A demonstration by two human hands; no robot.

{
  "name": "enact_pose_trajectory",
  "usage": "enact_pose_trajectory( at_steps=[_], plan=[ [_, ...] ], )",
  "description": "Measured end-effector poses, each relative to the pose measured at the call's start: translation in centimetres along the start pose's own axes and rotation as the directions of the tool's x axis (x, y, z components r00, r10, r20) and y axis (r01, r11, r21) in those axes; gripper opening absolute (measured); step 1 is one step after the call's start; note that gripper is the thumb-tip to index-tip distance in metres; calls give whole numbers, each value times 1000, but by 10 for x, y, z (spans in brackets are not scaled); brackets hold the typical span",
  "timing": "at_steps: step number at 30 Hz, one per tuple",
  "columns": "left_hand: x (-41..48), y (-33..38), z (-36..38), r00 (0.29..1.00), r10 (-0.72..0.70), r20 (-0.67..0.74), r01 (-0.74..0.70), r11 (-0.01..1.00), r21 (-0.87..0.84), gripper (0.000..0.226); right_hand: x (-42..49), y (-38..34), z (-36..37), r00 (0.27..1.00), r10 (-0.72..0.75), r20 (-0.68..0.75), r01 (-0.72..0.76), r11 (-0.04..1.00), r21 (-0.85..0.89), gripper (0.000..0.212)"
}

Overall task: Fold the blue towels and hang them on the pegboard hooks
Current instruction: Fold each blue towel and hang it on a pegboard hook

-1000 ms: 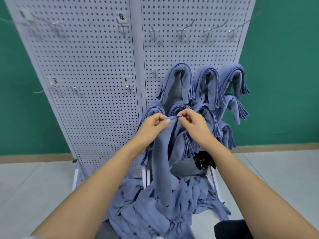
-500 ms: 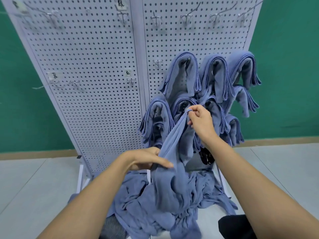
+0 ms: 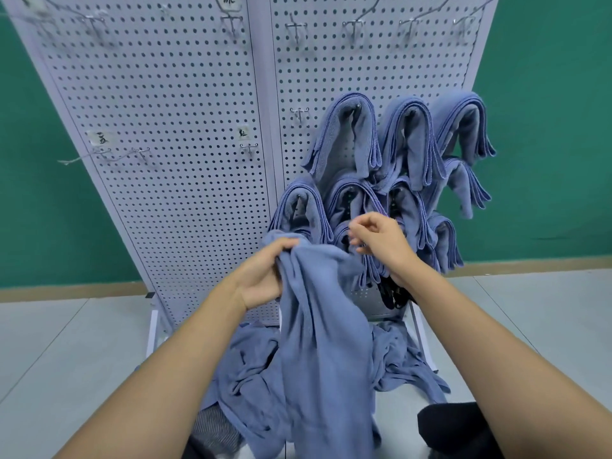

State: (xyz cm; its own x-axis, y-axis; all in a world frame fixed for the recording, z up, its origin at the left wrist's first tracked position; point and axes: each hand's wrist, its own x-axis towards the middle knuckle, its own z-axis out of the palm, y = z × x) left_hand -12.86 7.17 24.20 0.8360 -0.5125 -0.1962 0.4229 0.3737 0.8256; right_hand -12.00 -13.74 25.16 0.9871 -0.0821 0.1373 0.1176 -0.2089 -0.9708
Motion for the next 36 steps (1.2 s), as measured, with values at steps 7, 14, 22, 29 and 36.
enact_pose_trajectory(
  at_steps=[7, 14, 22, 29, 36],
  plan=[
    [-6, 15, 10, 966, 251, 65, -223, 931, -288, 15, -28, 3, 0, 948, 191, 256, -183, 982, -53, 46],
    [-10, 12, 14, 986, 154, 72, -140, 976, -169, 15, -36, -1, 3, 970, -6, 242, -48, 976, 214, 29],
    [-18, 25, -14, 974, 57, -220, -35, 994, 103, 33, -24, -1, -16, 989, 129, -66, -112, 971, 213, 27],
    [-33, 32, -46, 955, -54, -291, 78, 994, 73, 11, -14, 12, -40, 963, 209, -172, -169, 961, 221, 30],
    [-37, 34, -58, 923, 68, -379, -41, 996, 80, 9, -14, 7, -54, 982, 184, -51, -158, 932, 327, 16]
  ],
)
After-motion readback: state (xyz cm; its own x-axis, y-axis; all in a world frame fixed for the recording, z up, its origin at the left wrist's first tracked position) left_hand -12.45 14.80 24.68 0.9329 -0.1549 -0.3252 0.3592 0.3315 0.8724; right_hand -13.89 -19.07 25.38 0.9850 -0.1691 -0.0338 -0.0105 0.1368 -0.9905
